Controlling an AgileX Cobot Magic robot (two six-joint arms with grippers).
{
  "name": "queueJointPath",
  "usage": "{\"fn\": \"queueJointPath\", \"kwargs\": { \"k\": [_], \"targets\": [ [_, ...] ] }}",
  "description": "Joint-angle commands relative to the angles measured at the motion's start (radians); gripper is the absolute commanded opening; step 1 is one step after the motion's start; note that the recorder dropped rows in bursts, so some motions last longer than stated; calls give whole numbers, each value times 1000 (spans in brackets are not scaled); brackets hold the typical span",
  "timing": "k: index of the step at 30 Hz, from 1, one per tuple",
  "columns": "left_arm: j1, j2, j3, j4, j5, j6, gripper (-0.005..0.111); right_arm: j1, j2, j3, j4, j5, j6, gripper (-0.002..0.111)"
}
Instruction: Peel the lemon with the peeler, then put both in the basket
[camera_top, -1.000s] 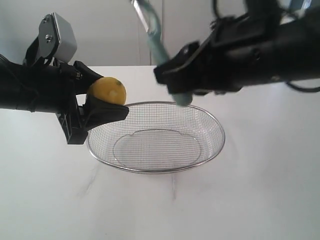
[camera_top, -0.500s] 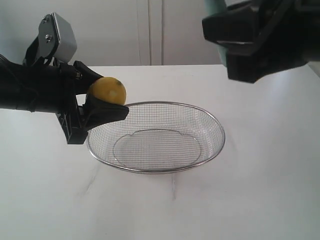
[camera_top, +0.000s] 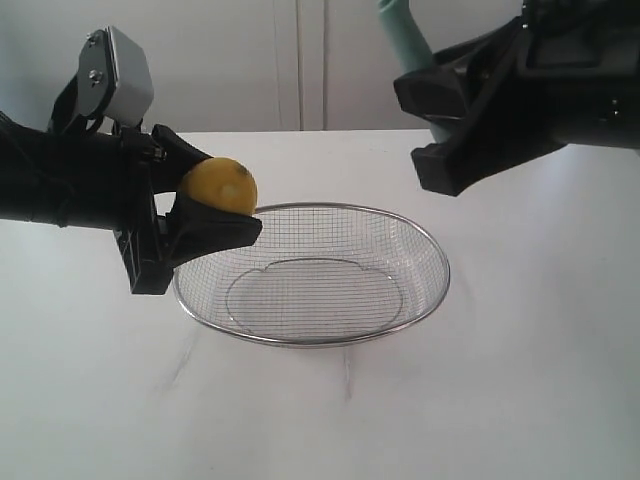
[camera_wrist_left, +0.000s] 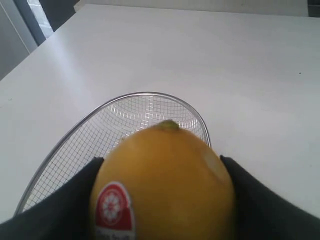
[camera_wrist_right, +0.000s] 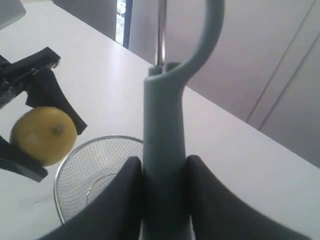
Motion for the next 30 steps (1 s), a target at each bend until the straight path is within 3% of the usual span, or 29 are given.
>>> {"fn": "queueJointPath", "kwargs": {
  "k": [1,15,30],
  "targets": [
    [-2,-10,2,-28,28,-3,0,-3,2,3,-24,-98,43,0],
    [-2,-10,2,-28,27,-3,0,-106,42,-3,-24,-358,66,0],
    [-2,-10,2,-28,48,-21,0,-183,286,-38,-34,-256,56,0]
  ]
}}
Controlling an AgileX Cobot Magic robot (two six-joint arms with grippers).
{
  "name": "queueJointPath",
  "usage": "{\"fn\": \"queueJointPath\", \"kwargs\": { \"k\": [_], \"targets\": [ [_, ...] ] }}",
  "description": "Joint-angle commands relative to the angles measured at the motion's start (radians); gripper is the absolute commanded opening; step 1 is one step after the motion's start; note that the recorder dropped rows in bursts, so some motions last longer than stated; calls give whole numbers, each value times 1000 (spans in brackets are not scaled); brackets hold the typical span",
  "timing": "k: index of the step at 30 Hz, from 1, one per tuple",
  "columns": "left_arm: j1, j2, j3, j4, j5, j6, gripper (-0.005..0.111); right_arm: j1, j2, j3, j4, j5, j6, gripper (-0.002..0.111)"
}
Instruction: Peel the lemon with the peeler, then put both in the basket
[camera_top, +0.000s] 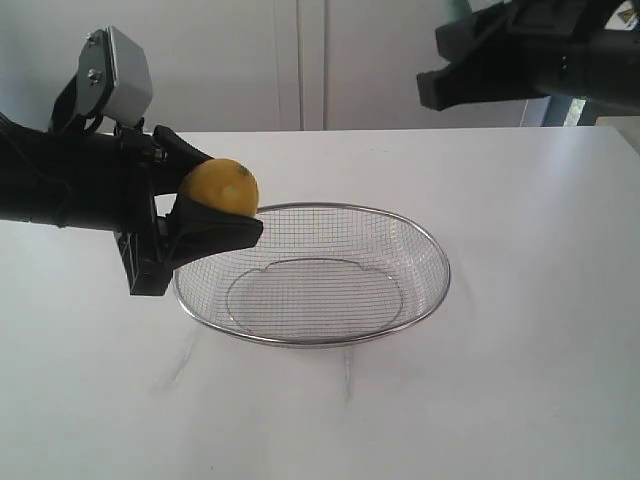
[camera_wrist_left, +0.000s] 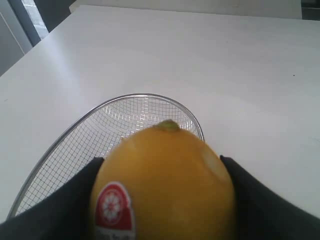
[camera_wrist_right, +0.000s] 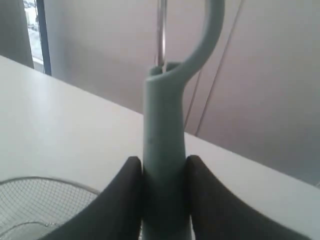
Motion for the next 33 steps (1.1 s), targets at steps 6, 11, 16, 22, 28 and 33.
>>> {"fn": "queueJointPath", "kwargs": {
  "k": [6,11,16,22,28,33],
  "targets": [
    [-2,-10,2,-28,26,-16,0,-10,188,-39,-8,91,-8,0],
    [-2,-10,2,-28,27,-16,0,-10,288,-122,-1,270,-29,0],
    [-2,-10,2,-26,35,-16,0,-10,360,-184,48,395,-95,0],
    [-2,-10,2,-26,35,-16,0,-10,431,-186,197,402,-204,0],
    [-2,-10,2,-17,33,-16,0,-10,471,-186,203,407,-204,0],
    [-2,-10,2,-15,31,-16,0,-10,516,-182,238,372,-188,0]
  ]
}}
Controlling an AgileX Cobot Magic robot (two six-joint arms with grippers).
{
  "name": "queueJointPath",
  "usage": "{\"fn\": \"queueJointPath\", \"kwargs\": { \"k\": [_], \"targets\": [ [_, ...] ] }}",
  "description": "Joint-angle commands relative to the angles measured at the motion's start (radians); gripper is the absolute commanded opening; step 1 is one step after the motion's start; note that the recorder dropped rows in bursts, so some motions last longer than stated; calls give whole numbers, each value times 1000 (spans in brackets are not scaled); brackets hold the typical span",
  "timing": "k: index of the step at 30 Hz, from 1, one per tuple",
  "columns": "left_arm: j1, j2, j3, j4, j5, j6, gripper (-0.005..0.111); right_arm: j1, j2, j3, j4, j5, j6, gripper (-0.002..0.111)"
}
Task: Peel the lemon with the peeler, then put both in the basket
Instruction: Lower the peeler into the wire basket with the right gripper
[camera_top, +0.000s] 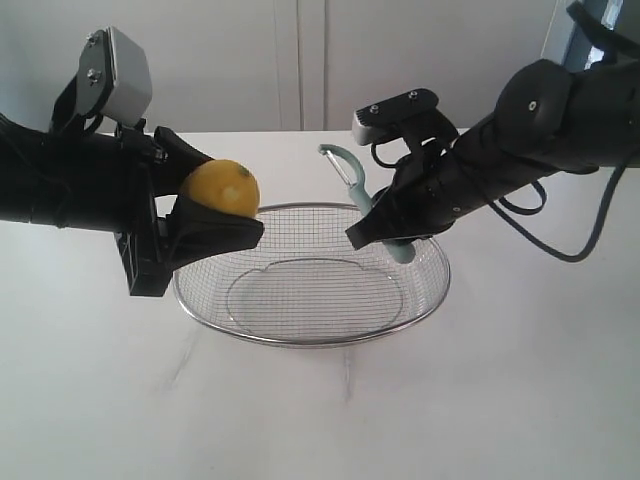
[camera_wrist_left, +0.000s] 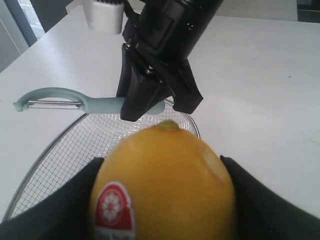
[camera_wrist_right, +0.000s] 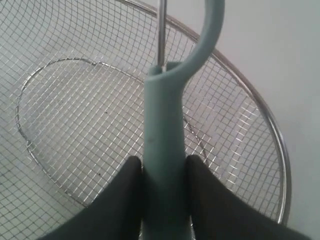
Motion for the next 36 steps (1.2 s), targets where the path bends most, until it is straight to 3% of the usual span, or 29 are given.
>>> {"fn": "queueJointPath", "kwargs": {
  "k": [1,36],
  "targets": [
    [-2,-10,2,-14,23,-9,0,-3,40,-2,30,-30,7,0],
    [-2,-10,2,-14,28,-9,0,-1,122,-3,31,-10,7,0]
  ]
}}
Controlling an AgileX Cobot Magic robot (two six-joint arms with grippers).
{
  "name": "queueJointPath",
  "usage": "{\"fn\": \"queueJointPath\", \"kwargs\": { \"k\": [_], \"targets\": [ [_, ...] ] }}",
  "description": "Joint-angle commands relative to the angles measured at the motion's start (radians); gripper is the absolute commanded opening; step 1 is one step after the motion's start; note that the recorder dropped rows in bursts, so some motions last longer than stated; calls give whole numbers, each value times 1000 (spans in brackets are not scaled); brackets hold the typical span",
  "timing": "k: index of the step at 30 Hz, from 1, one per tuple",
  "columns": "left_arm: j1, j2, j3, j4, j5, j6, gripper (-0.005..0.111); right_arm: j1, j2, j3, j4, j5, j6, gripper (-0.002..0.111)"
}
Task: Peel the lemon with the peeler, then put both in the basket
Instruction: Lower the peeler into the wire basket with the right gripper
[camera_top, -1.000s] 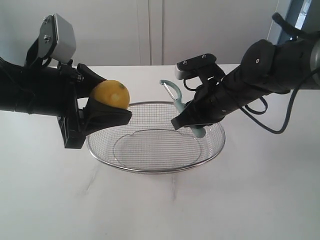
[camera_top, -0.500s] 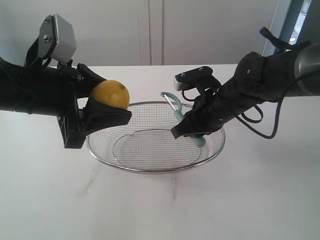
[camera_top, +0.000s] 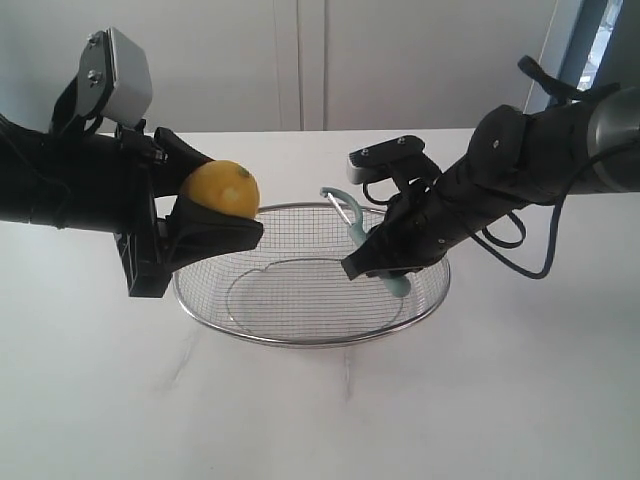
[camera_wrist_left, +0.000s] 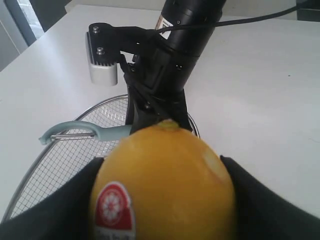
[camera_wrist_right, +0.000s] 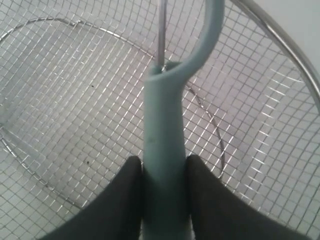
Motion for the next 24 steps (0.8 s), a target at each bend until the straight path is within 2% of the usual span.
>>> {"fn": "queueJointPath", "kwargs": {
  "k": [1,24],
  "targets": [
    [-2,-10,2,-17,26,-9,0,-1,-1,-3,4,6,5,0],
    [-2,-10,2,-17,28,-9,0,-1,86,-3,4,13,5,2]
  ]
}}
